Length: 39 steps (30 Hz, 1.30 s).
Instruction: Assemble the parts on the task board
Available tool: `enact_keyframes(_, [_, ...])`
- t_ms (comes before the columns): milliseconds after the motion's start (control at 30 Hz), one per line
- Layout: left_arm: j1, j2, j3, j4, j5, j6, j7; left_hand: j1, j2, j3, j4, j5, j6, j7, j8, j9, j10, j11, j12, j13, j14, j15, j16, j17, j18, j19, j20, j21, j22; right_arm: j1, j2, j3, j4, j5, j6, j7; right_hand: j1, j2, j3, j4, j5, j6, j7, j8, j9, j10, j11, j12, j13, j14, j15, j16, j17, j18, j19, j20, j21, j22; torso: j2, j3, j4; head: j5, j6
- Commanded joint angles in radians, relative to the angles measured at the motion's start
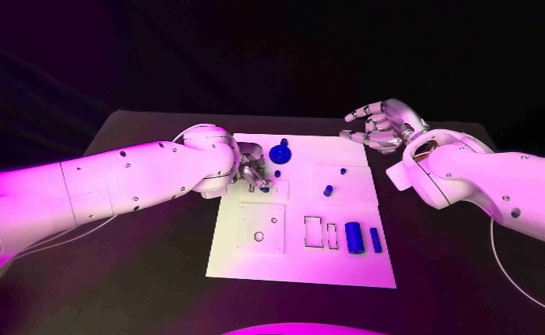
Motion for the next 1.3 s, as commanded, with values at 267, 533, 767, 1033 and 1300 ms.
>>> enact_keyframes(267, [-0.004,0.021,-0.008,-0.016,0.014,0.03,-0.004,-0.023,-0.011,0.213,-0.201,0.017,0.029,-0.014,0.005,0.004,0.022,-0.006,0.012,0.015,0.091,-0.011,0.004,0.219,-0.021,0.015,-0.003,0.008,0.011,-0.001,-0.003,0.0,0.004,-0.009,0.012,0.01,-0.005,0.008,0.008,-0.001,0.004,0.002,-0.002,0.004,-0.002,-0.004,-0.004,0.001,-0.002,0.094,0.002,-0.005,0.225,0.018,-0.004,-0.001,-0.005,0.088,0.0,-0.0002,-0.0008,-0.003,-0.005])
enact_keyframes(533, [-0.004,0.025,-0.009,-0.019,0.017,0.042,-0.005,-0.046,-0.019,0.216,-0.206,0.026,0.047,-0.022,0.009,0.01,0.039,-0.012,0.023,0.031,0.092,-0.016,0.007,0.223,-0.023,0.023,-0.007,0.014,0.024,-0.001,-0.004,0.0,0.006,-0.009,0.011,0.01,-0.005,0.008,0.008,-0.001,0.004,0.002,-0.002,0.004,-0.002,-0.004,-0.004,0.001,-0.002,0.094,0.002,-0.005,0.225,0.018,-0.004,-0.001,-0.005,0.088,0.0,-0.0003,0.0007,-0.005,-0.009])
enact_keyframes(767, [-0.004,0.025,-0.01,-0.021,0.02,0.042,-0.004,-0.078,-0.03,0.203,-0.202,0.034,0.061,-0.03,0.01,0.016,0.052,-0.018,0.028,0.039,0.093,-0.021,0.008,0.226,-0.024,0.025,-0.013,0.014,0.026,-0.001,-0.005,0.0,0.006,-0.009,0.01,0.011,-0.005,0.008,0.008,-0.001,0.004,0.002,-0.002,0.004,-0.002,-0.004,-0.004,0.001,-0.002,0.094,0.002,-0.005,0.225,0.018,-0.004,-0.001,-0.005,0.088,-0.001,-0.0006,0.0016,-0.006,-0.008])
enact_keyframes(1033, [-0.004,0.023,-0.01,-0.026,0.022,0.026,-0.003,-0.167,-0.036,0.07,-0.132,0.007,0.081,-0.04,-0.002,0.026,0.051,-0.026,0.024,0.04,0.093,-0.028,0.009,0.226,-0.024,0.027,-0.02,0.011,0.026,-0.001,-0.004,0.0,0.005,-0.008,0.008,0.015,-0.009,0.008,0.009,0.0,0.004,0.002,-0.002,0.006,-0.003,-0.005,-0.004,0.0,-0.004,0.093,0.002,-0.006,0.222,0.019,-0.007,-0.001,-0.011,0.085,0.0,-0.0004,0.0003,-0.005,-0.008])
enact_keyframes(1300, [-0.004,0.02,-0.01,-0.034,0.022,0.016,-0.002,-0.203,-0.033,-0.034,-0.062,0.006,0.09,-0.039,-0.009,0.034,0.05,-0.025,0.024,0.043,0.093,-0.028,0.009,0.226,-0.024,0.028,-0.02,0.009,0.026,-0.001,-0.005,0.0,0.005,-0.008,0.007,0.016,-0.015,0.007,0.009,0.001,0.004,0.0,-0.002,0.006,-0.004,-0.01,-0.004,-0.004,-0.009,0.09,0.002,-0.011,0.21,0.022,-0.013,-0.001,-0.023,0.077,-0.001,-0.0004,0.0001,-0.006,-0.005])
